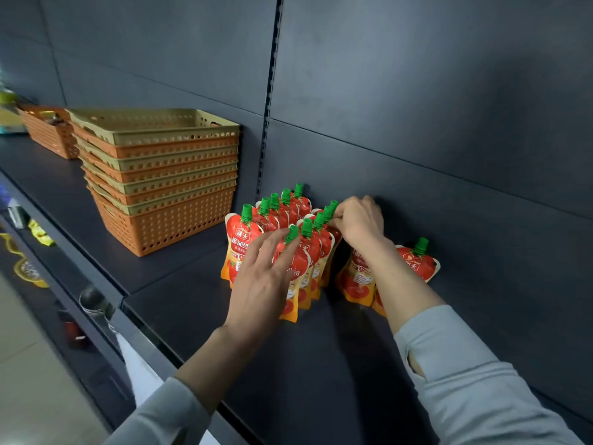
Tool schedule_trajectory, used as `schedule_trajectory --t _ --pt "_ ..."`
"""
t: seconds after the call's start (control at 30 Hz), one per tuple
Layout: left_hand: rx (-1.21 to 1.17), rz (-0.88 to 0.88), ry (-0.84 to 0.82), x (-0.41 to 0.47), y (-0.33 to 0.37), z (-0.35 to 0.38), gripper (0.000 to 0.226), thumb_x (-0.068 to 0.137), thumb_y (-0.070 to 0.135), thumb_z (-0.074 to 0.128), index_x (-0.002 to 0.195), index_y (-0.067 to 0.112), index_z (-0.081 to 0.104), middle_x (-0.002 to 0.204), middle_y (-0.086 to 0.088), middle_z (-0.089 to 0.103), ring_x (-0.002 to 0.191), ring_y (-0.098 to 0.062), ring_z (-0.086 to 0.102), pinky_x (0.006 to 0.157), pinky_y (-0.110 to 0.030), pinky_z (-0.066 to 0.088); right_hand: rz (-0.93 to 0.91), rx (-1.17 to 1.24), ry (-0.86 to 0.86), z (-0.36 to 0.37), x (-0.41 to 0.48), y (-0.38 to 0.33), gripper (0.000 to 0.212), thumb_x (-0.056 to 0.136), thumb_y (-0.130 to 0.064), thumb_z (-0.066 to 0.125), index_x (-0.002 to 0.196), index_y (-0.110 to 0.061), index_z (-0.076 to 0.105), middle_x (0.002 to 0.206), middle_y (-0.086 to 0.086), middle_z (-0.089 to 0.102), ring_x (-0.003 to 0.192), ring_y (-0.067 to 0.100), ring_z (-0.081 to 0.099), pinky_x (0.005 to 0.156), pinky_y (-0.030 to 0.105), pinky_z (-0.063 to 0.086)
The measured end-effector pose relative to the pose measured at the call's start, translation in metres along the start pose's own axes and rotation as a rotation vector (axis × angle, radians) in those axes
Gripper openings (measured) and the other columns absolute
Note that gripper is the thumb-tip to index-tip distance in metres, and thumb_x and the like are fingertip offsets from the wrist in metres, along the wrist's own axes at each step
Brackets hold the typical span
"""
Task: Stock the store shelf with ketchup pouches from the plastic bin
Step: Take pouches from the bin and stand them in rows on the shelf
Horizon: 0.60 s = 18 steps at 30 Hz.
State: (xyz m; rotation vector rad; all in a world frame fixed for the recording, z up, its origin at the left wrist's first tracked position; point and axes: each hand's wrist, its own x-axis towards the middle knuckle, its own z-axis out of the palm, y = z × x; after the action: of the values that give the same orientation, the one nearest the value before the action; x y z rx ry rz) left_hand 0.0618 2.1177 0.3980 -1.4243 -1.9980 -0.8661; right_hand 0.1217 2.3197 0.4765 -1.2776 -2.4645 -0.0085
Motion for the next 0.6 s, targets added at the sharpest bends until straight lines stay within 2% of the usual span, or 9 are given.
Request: schedule_trajectory --t 0.1,0.2,0.3,0.37,0.47,0.53,0.6 --pt "0.001 0.005 -0.023 0.003 -0.001 0.001 0.054 0.082 0.012 0.073 0.132 0.013 0.056 0.136 -0.01 0.053 0.126 -0.029 0.046 0.105 -0.036 0.042 0.026 0.003 0.001 0.002 -0.001 -0.001 0.032 0.088 -0.043 0.072 0.104 -0.016 0.076 0.111 0.014 0.063 0.107 0.033 0.057 0.079 0.034 0.045" --pt "-0.032 -0.003 -0.032 0.001 -0.003 0.004 0.051 0.084 0.009 0.071 0.132 0.015 0.056 0.138 -0.011 0.05 0.127 -0.029 0.046 0.104 -0.037 0.043 0.028 0.004 0.013 -0.002 -0.007 -0.001 0.035 0.088 -0.045 0.07 0.102 -0.014 0.077 0.108 0.015 0.066 0.109 0.033 0.057 0.081 0.034 0.046" --pt "-0.072 -0.017 -0.043 -0.001 -0.007 0.007 0.05 0.086 0.008 0.068 0.133 0.018 0.055 0.14 -0.01 0.047 0.129 -0.028 0.043 0.105 -0.036 0.041 -0.02 0.049 0.127 -0.009 -0.017 0.002 0.027 0.093 -0.039 0.067 0.099 -0.015 0.078 0.101 0.011 0.073 0.109 0.032 0.057 0.086 0.036 0.048" --pt "-0.094 -0.028 -0.049 -0.001 -0.008 0.008 0.05 0.086 0.007 0.067 0.133 0.019 0.054 0.14 -0.009 0.047 0.13 -0.026 0.042 0.106 -0.034 0.039 -0.045 0.127 0.168 -0.011 -0.027 0.006 0.027 0.094 -0.042 0.065 0.096 -0.019 0.078 0.096 0.007 0.075 0.103 0.031 0.061 0.087 0.038 0.05" --pt "-0.109 -0.039 -0.06 0.001 -0.009 0.009 0.049 0.088 0.008 0.065 0.133 0.02 0.054 0.14 -0.008 0.046 0.13 -0.025 0.041 0.107 -0.033 0.037 -0.113 0.197 0.049 -0.01 -0.043 0.007 0.027 0.092 -0.045 0.067 0.098 -0.021 0.079 0.1 0.001 0.076 0.099 0.024 0.067 0.088 0.04 0.055" --pt "-0.117 -0.046 -0.069 0.001 -0.01 0.009 0.048 0.088 0.01 0.065 0.134 0.021 0.053 0.14 -0.007 0.046 0.131 -0.025 0.04 0.108 -0.033 0.035 -0.142 0.198 0.001 -0.008 -0.05 0.004 0.021 0.091 -0.035 0.071 0.101 -0.019 0.08 0.104 -0.001 0.077 0.099 0.021 0.069 0.087 0.037 0.056" --pt "-0.125 -0.05 -0.073 0.001 -0.01 0.008 0.048 0.089 0.01 0.064 0.134 0.022 0.053 0.14 -0.007 0.046 0.132 -0.024 0.039 0.108 -0.032 0.033 -0.129 0.206 0.03 -0.004 -0.052 0.002 0.016 0.091 -0.027 0.072 0.101 -0.017 0.08 0.104 0.001 0.077 0.099 0.021 0.07 0.088 0.036 0.056"
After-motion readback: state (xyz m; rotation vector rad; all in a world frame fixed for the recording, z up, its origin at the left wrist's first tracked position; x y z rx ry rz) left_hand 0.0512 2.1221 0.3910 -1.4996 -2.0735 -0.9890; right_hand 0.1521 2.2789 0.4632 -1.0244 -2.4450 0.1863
